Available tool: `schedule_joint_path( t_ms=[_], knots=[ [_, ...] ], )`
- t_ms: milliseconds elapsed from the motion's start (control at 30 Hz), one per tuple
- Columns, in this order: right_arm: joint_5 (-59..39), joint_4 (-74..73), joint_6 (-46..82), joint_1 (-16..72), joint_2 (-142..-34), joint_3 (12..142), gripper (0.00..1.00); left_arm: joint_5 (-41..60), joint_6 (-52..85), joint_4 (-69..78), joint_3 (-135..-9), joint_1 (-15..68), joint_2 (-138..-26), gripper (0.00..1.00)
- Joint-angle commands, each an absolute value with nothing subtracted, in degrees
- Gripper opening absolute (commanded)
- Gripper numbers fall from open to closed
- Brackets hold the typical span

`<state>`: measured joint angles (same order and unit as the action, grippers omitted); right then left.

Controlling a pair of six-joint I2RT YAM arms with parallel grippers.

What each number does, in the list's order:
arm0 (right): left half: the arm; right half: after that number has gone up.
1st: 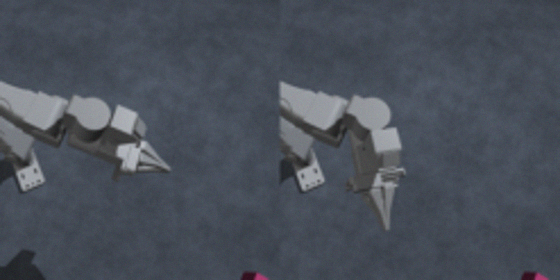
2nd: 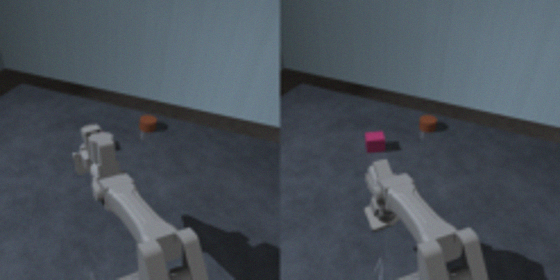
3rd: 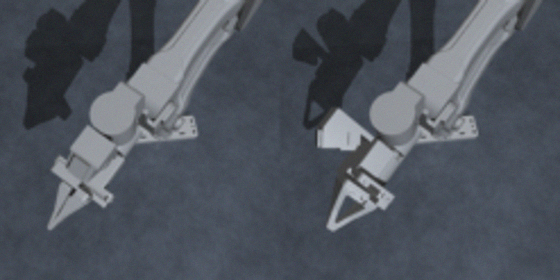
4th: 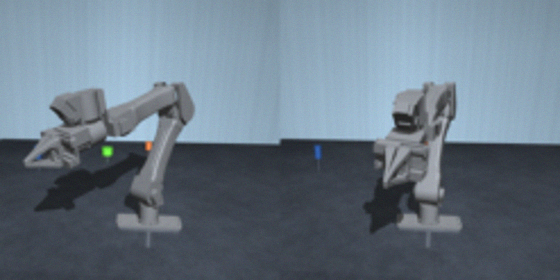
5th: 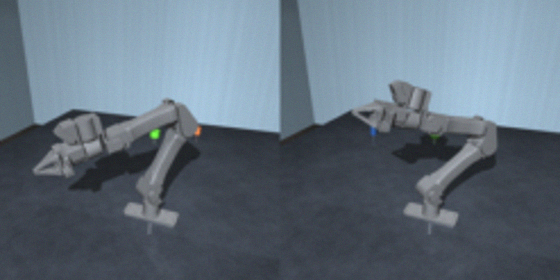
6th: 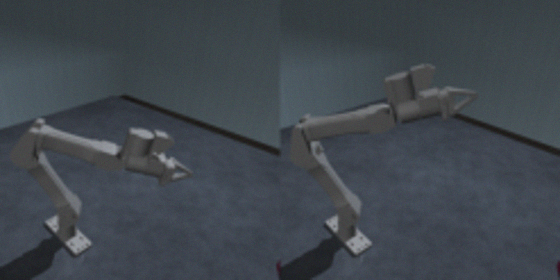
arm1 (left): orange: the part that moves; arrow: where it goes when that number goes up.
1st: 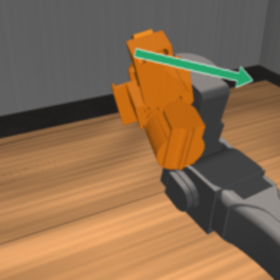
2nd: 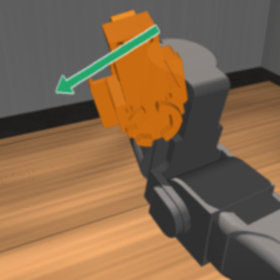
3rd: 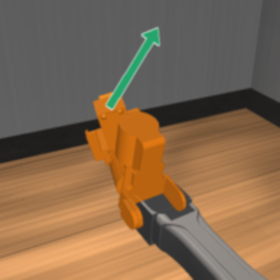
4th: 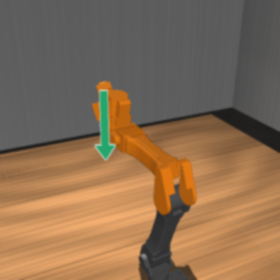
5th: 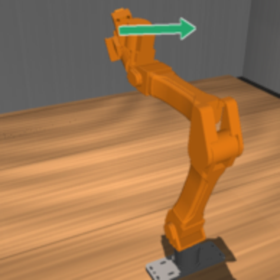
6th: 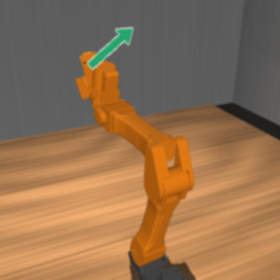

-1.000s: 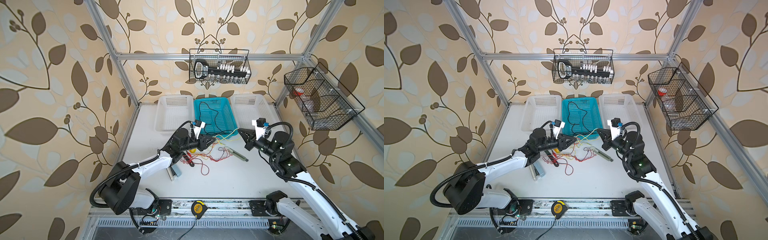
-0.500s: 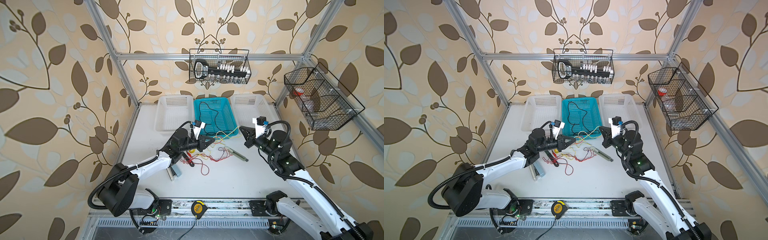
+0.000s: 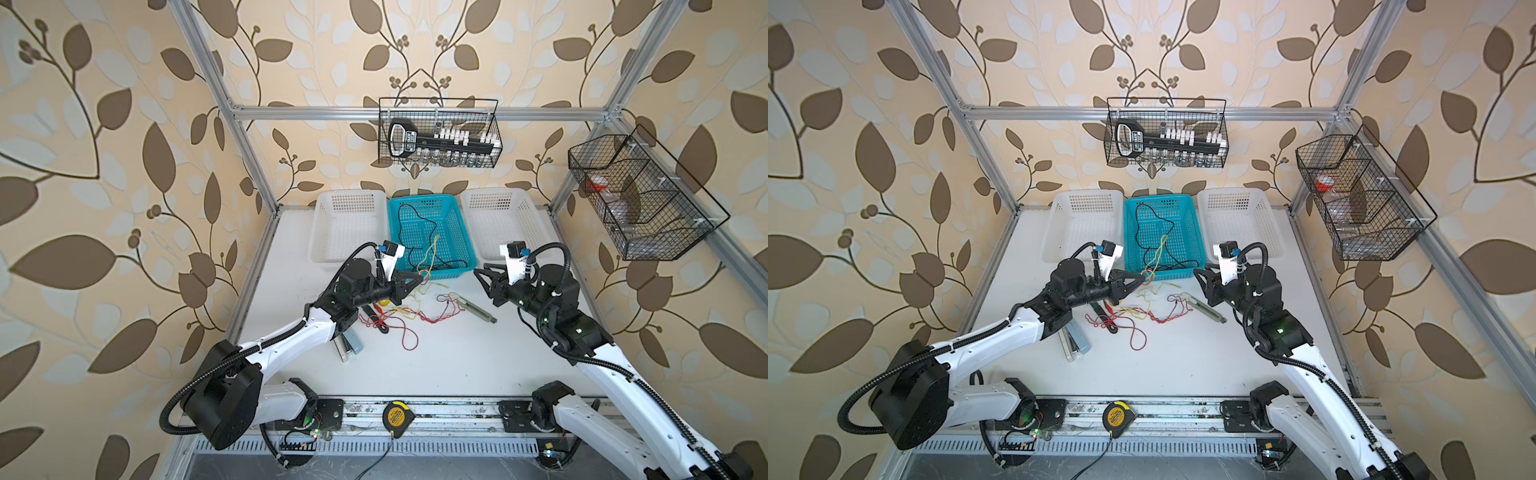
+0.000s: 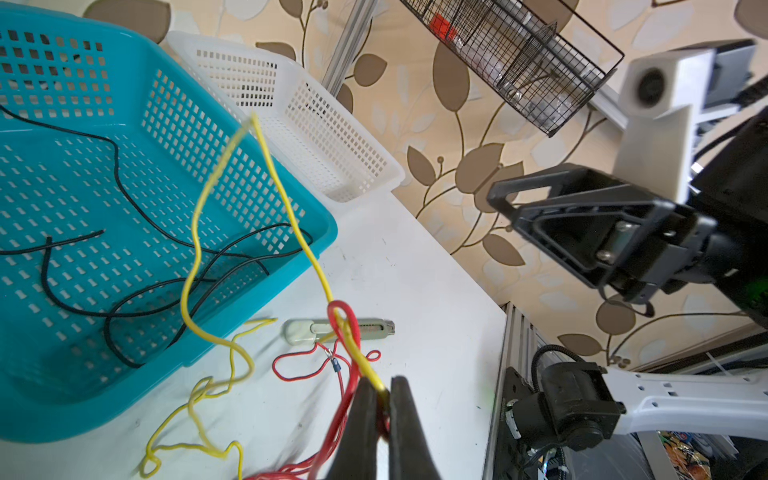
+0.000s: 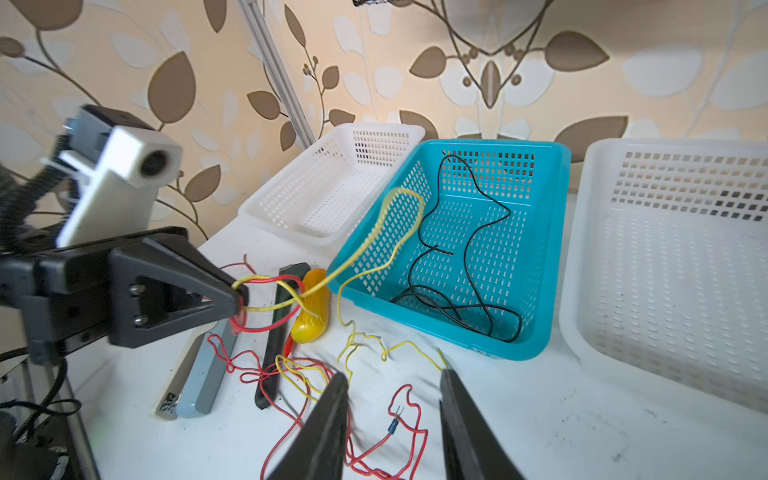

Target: Untangle the cables

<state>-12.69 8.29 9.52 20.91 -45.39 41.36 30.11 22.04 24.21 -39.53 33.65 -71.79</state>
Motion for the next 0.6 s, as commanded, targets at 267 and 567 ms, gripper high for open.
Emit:
schedule_joint_path(
  t_ms=[267, 567],
  knots=[
    [-18.51, 8.44, 6.12, 23.93, -50.74, 44.79, 0.42, 39.0, 15.46, 19.98, -42.16, 33.34, -69.02, 0.0],
    [-20.97, 4.2, 2.61, 28.85, -58.31, 45.4, 0.42, 43.53, 11.18, 16.26, -44.45, 33.34, -69.08, 0.0]
  ],
)
